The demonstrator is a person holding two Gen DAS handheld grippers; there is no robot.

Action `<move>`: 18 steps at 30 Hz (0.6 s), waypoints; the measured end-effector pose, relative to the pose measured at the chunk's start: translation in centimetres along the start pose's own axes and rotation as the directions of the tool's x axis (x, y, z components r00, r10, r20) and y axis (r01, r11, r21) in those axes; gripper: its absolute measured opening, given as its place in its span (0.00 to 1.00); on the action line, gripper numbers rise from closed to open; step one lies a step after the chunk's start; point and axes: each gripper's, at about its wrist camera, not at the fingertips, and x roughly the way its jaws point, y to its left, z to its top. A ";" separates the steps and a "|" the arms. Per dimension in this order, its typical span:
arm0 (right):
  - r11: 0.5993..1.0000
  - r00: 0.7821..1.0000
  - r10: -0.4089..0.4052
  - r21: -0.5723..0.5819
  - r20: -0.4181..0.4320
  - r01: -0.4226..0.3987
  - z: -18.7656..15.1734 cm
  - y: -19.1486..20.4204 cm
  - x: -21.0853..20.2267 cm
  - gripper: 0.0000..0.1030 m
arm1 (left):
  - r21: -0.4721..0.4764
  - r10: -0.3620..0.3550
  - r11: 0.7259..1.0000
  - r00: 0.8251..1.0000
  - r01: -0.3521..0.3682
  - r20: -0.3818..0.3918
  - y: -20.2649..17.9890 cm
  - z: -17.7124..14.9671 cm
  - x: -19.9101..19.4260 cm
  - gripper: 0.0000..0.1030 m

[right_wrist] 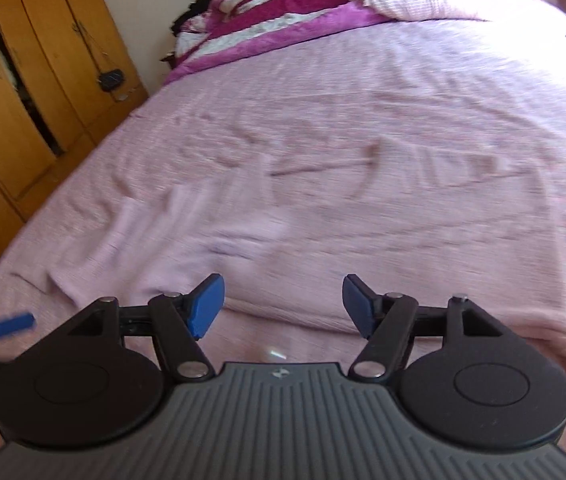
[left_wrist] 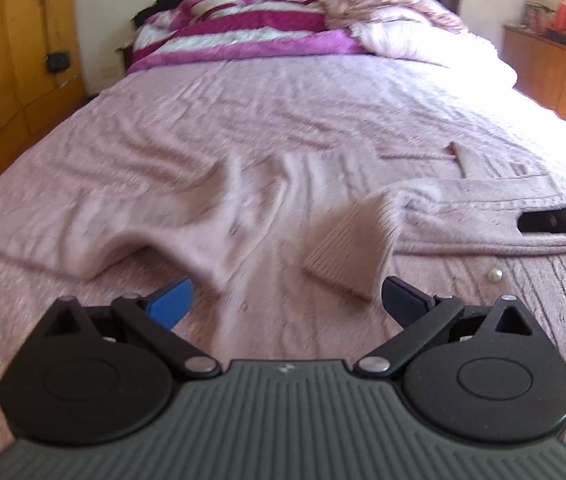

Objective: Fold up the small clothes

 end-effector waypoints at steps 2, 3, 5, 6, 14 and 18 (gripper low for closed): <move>0.998 0.999 -0.052 -0.018 0.006 0.053 -0.7 -1.1 -0.5 0.73 | 0.031 -0.020 0.999 1.000 0.020 -0.001 -0.5 0.4 0.6 0.84; 0.996 0.997 -0.077 -0.032 0.008 0.078 -1.1 -1.7 -0.7 0.73 | 0.036 -0.035 0.999 0.999 0.035 0.001 -0.7 0.7 0.9 0.83; 0.989 0.991 -0.133 -0.065 0.023 0.134 -1.8 -2.6 -1.0 0.74 | 0.035 -0.059 0.998 0.998 0.059 0.013 -0.8 1.1 1.4 0.80; 0.983 0.987 -0.160 -0.085 0.032 0.162 -2.2 -3.0 -1.0 0.74 | 0.035 -0.062 0.998 0.998 0.061 0.016 -0.9 1.3 1.6 0.78; 0.929 0.955 -0.287 -0.222 0.068 0.295 -4.5 -5.2 -1.1 0.74 | -0.002 -0.047 0.999 0.997 0.047 -0.060 -0.1 1.9 4.7 0.53; 0.891 0.934 -0.343 -0.282 0.099 0.357 -5.1 -5.9 -1.2 0.74 | 0.013 -0.055 0.998 0.993 0.057 -0.102 -0.3 2.0 6.3 0.51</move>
